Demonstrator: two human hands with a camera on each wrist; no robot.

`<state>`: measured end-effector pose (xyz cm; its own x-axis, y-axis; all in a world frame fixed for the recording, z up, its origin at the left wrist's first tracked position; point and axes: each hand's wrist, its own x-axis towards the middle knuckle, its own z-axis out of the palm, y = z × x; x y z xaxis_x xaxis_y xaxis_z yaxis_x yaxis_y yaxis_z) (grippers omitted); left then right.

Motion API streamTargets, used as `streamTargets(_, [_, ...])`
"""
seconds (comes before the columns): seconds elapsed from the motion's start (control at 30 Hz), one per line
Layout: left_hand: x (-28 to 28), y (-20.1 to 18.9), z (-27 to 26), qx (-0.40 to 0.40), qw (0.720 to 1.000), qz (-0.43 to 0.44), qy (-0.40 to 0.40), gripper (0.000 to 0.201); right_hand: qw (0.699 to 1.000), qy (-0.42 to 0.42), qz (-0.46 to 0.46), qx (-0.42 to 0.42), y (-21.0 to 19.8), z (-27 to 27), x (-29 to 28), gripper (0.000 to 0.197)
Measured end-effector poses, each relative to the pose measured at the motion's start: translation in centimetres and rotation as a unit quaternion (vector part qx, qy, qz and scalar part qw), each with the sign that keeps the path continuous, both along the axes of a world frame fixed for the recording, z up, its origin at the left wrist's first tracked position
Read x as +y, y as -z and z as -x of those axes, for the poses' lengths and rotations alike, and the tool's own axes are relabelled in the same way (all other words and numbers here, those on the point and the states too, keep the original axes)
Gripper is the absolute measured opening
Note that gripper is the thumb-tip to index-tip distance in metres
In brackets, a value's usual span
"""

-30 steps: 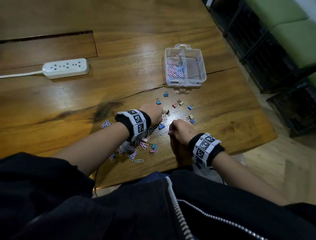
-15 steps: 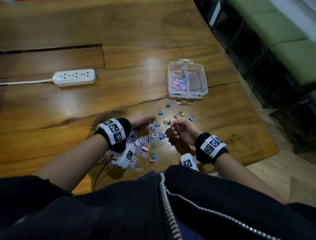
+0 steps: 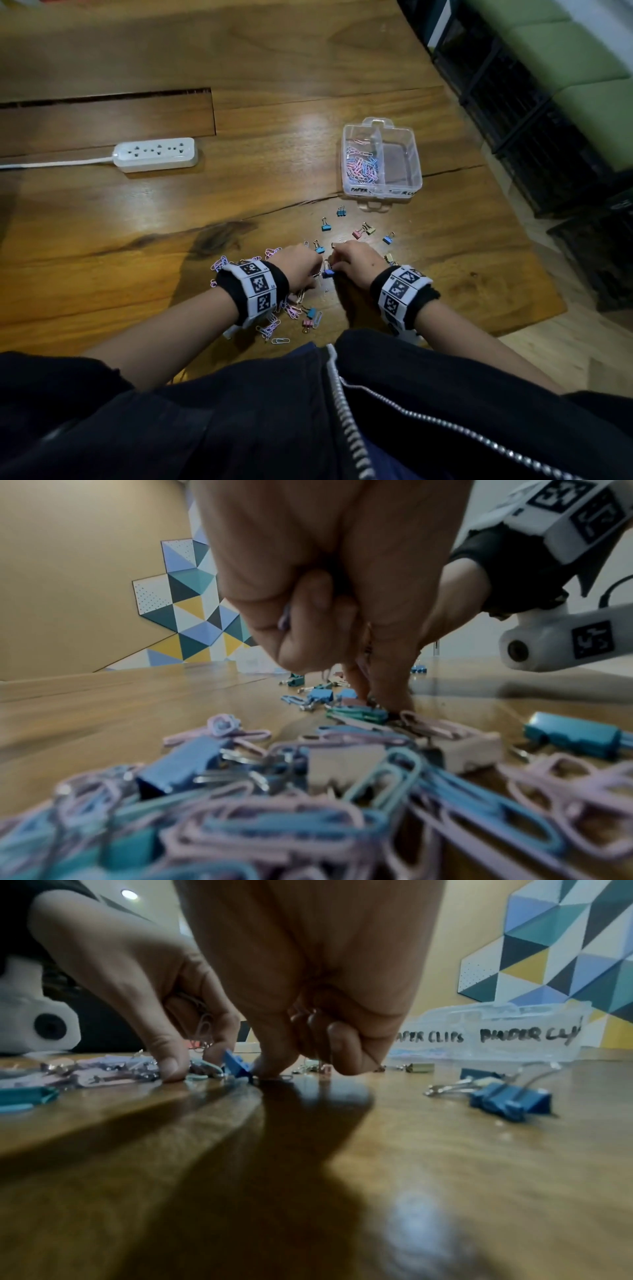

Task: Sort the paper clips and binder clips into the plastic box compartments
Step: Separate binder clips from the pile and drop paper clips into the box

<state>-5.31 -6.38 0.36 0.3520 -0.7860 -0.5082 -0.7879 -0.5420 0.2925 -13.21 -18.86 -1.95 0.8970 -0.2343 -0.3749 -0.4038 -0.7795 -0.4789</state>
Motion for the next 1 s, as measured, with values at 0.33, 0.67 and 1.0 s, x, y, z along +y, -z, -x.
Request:
streamTargets(0.33, [-0.4,0.1,0.5,-0.018,0.999,-0.025,0.036,0.02,0.999,0.006,0.022,0.047,0.2,1.4,-0.2,0.008])
streamTargets(0.67, [-2.4,-3.5,-5.8,0.327,0.89,0.073,-0.311,0.029,0.937,0.206,-0.281,-0.003,-5.1,-0.4,-4.4,0.012])
streamTargets(1.0, [-7.3,-5.7,-8.1,0.432,0.766,0.169,-0.445,0.035,0.937,0.28,-0.183,-0.095,-7.4,-10.3,-8.7,0.033])
